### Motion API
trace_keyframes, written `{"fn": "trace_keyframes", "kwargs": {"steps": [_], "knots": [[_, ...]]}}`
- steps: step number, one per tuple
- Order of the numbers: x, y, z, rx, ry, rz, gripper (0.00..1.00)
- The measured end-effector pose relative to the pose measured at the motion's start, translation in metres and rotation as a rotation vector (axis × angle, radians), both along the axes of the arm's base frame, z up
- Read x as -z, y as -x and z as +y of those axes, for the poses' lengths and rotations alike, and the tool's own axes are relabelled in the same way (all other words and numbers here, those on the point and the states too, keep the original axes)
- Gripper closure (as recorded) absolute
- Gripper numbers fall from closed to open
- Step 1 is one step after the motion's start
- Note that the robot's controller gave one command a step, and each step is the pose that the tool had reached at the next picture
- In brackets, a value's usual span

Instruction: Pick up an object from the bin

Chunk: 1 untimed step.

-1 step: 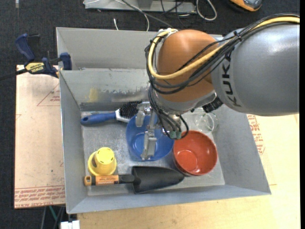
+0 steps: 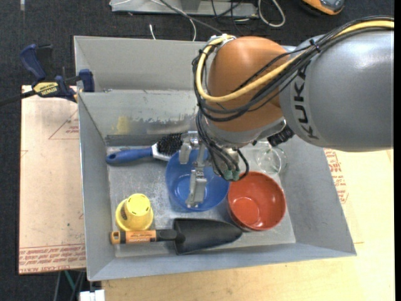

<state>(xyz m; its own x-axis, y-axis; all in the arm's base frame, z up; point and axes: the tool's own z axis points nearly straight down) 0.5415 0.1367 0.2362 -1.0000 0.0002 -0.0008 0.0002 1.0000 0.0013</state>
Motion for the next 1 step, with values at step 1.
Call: {"fn": "trace_keyframes", "kwargs": {"steps": [1], "knots": [[0.1025,0.0317,-0.0460,-0.441,0.000,-0.004,0.00]]}}
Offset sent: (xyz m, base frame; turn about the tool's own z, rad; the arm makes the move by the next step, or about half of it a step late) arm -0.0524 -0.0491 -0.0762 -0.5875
